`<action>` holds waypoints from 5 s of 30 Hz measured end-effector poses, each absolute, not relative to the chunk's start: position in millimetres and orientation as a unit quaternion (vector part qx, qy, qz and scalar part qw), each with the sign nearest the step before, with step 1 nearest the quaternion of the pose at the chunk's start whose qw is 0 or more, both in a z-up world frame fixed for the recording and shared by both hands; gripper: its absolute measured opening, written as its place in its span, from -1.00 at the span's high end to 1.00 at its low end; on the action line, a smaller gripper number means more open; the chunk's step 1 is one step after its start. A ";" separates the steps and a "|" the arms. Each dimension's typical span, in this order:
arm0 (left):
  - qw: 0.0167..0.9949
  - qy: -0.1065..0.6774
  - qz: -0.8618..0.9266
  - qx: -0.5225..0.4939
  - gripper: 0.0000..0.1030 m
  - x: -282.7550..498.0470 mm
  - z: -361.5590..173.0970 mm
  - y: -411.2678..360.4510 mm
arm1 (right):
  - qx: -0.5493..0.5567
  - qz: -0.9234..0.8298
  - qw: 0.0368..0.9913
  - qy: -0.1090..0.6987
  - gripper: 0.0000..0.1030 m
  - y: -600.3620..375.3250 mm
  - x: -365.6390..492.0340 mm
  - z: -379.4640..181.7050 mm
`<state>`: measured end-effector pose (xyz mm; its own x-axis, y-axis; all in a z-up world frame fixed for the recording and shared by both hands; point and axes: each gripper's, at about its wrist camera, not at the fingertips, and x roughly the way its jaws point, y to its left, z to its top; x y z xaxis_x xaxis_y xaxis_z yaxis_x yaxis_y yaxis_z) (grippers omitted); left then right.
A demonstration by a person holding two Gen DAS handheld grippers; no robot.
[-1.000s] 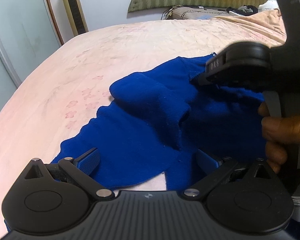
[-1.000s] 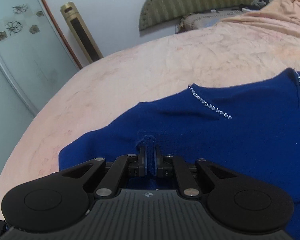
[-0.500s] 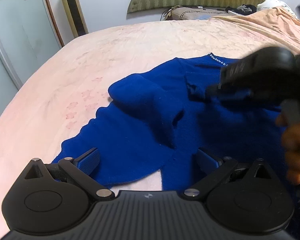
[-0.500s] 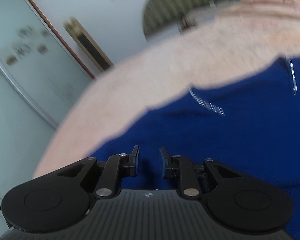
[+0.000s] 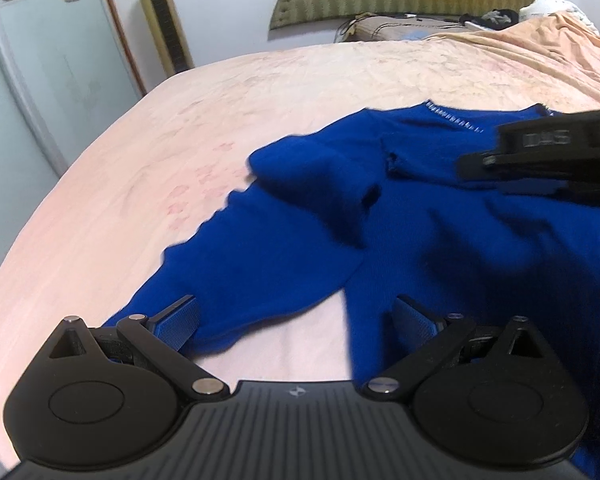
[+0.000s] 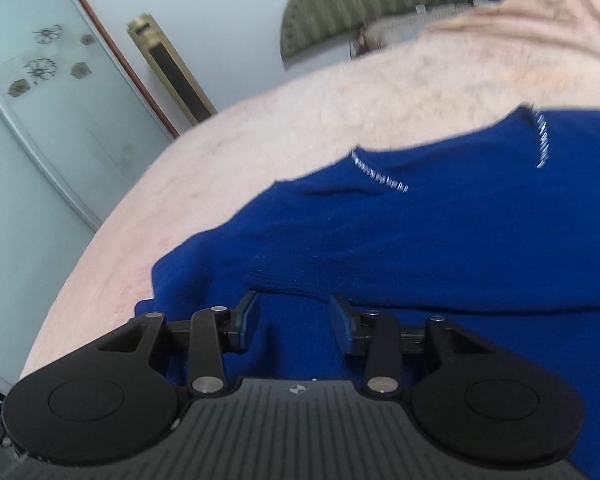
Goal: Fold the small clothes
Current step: 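Carry the held sleeve across the sweater body with the right gripper and release, then grasp the other sleeve cuff with the left gripper and lift it, then lay the held sleeve across the sweater body with the left gripper and release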
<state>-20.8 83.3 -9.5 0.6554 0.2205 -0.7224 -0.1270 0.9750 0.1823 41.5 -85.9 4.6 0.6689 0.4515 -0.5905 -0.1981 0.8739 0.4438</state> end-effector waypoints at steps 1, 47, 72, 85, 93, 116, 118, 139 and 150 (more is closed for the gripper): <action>0.906 0.407 0.102 0.054 -1.00 -25.8 -10.6 87.4 | 0.166 0.179 0.902 0.356 -0.01 -88.0 34.7 6.2; 0.896 0.304 0.314 0.074 0.39 -111.4 28.6 353.3 | 0.014 0.277 0.910 0.308 -0.52 -16.9 -63.4 19.6; 0.766 0.163 0.311 -0.539 -0.49 -153.1 -40.7 449.8 | 0.050 0.254 0.906 0.335 -0.69 -35.9 -56.3 4.1; 0.781 0.176 0.416 -0.432 0.90 -144.1 6.2 449.7 | 0.070 0.245 0.910 0.328 -0.72 -59.6 -55.8 2.9; 0.881 0.171 0.394 -0.199 0.90 -63.9 87.2 360.6 | 0.083 0.161 0.932 0.313 -0.87 -115.5 -42.4 3.8; 0.886 0.386 -0.258 -0.023 -0.49 53.2 10.2 -36.2 | 0.137 -0.032 0.956 0.259 -0.85 -239.4 -92.3 6.6; 0.910 0.340 -0.234 -0.049 -0.80 47.3 23.2 -12.3 | 0.133 -0.040 0.956 0.257 -0.85 -244.3 -91.8 8.5; 0.931 0.329 -0.034 -0.155 -0.81 -4.8 22.7 190.8 | 0.129 0.159 0.909 0.363 0.80 -187.3 84.0 -15.7; 0.937 0.317 -0.078 -0.122 -0.81 32.6 39.7 136.0 | 0.094 0.055 0.959 0.261 0.86 -230.1 69.8 44.4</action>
<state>32.6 136.0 39.7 0.7868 -0.2244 -0.5750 0.0693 0.9578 -0.2789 69.8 -230.1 44.4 0.8576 0.1537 -0.4908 -0.0559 0.9765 0.2081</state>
